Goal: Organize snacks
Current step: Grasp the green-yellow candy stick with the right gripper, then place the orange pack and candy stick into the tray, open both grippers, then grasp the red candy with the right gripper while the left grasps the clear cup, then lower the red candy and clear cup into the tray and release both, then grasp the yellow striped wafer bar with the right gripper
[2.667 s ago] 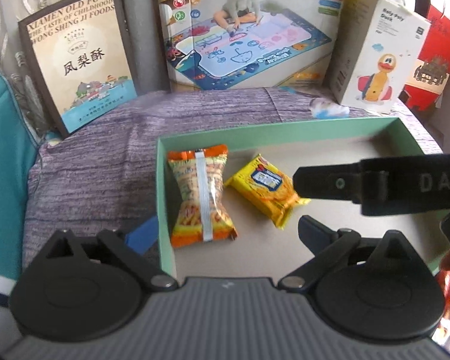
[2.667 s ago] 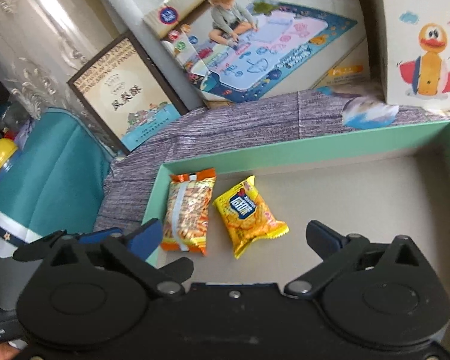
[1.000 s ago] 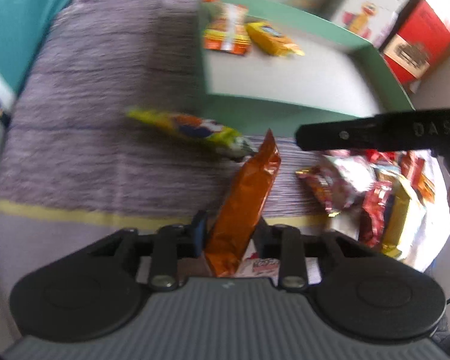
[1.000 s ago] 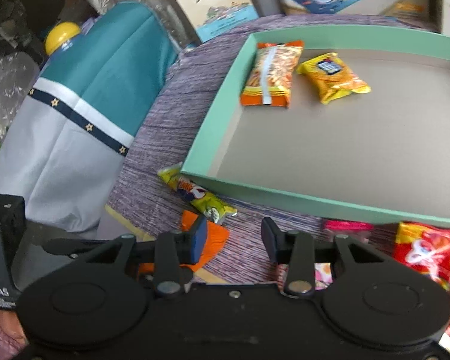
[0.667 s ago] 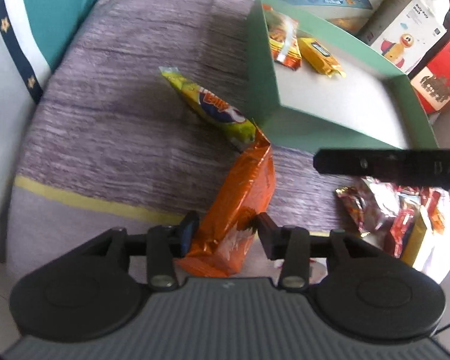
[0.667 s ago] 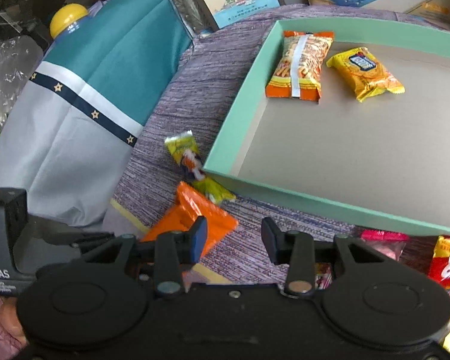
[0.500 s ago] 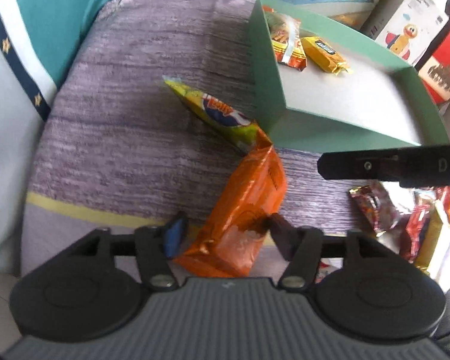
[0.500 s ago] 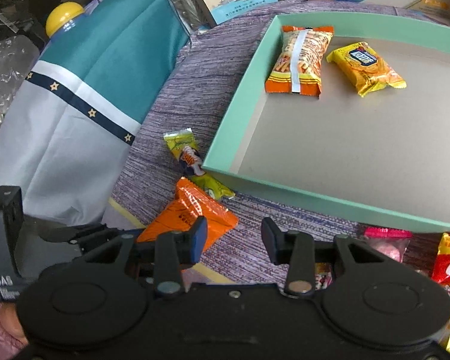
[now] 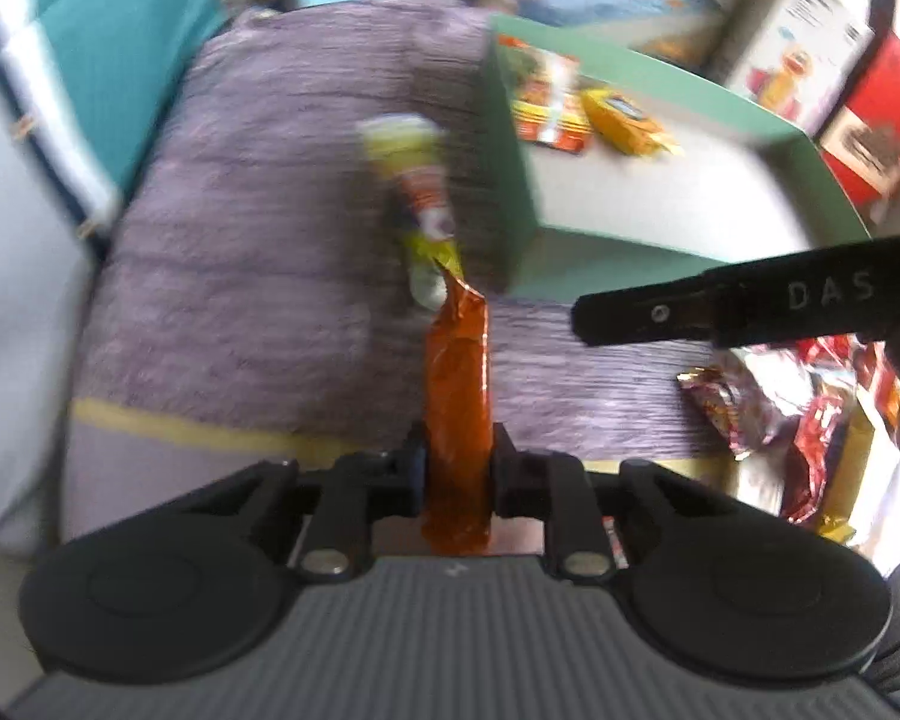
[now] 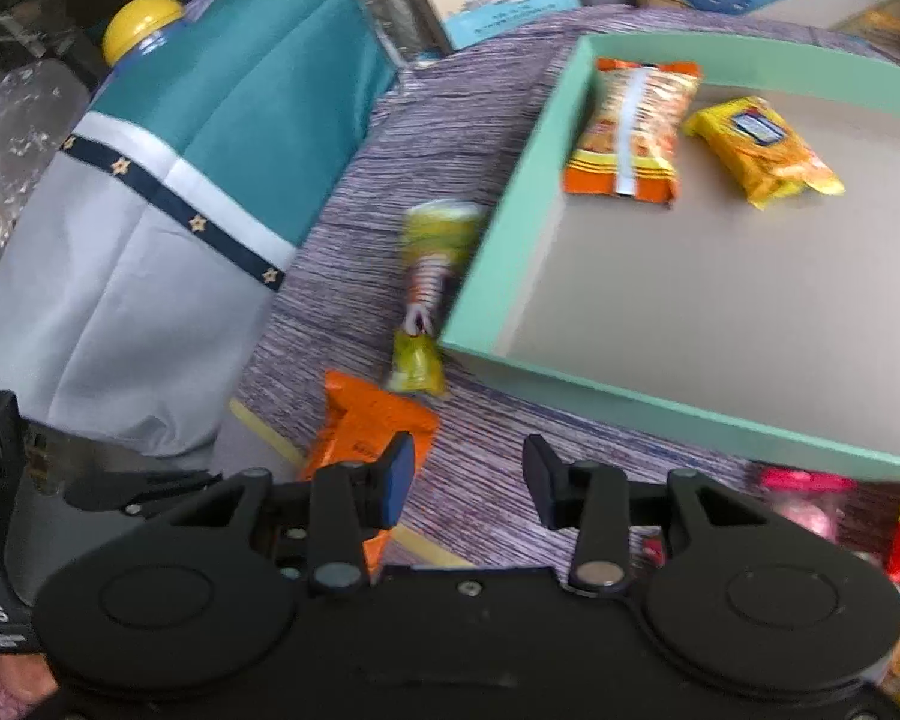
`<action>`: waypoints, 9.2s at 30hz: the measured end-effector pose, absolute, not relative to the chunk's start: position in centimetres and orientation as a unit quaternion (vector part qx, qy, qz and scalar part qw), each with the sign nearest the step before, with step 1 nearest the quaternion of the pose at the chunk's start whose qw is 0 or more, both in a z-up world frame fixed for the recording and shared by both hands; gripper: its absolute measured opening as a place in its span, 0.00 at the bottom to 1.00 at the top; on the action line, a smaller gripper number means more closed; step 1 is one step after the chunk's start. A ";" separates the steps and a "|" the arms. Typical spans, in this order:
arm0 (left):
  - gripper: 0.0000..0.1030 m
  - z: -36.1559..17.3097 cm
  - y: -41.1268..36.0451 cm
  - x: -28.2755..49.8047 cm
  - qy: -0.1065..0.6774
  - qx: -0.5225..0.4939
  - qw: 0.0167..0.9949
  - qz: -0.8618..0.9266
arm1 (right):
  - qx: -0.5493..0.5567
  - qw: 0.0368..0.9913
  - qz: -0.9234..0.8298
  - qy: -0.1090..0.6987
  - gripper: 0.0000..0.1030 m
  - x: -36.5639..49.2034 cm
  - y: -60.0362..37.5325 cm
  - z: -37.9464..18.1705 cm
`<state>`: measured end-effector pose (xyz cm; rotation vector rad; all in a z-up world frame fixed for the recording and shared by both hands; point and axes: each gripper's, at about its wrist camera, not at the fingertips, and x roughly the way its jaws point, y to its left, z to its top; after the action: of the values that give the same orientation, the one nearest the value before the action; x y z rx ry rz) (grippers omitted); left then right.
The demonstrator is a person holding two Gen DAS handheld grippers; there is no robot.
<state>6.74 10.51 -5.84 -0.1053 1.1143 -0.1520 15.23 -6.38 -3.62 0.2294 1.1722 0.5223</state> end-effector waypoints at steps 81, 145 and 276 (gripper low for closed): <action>0.47 1.1 5.5 15.7 0.442 -0.046 0.889 -0.109 | 0.128 0.861 0.168 0.462 0.22 17.9 -12.5 1.5; 0.99 -7.2 4.3 0.8 0.503 -0.014 0.863 -0.039 | 0.181 0.810 0.106 0.548 0.71 2.9 -18.1 -6.3; 1.00 -6.6 -7.9 6.7 0.465 0.158 0.847 -0.203 | 0.212 0.835 0.021 0.506 0.49 2.4 -24.7 -4.9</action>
<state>6.67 -7.90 -6.61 0.3339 0.9809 -0.4283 2.43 -24.69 -4.92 0.4499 1.0724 0.0436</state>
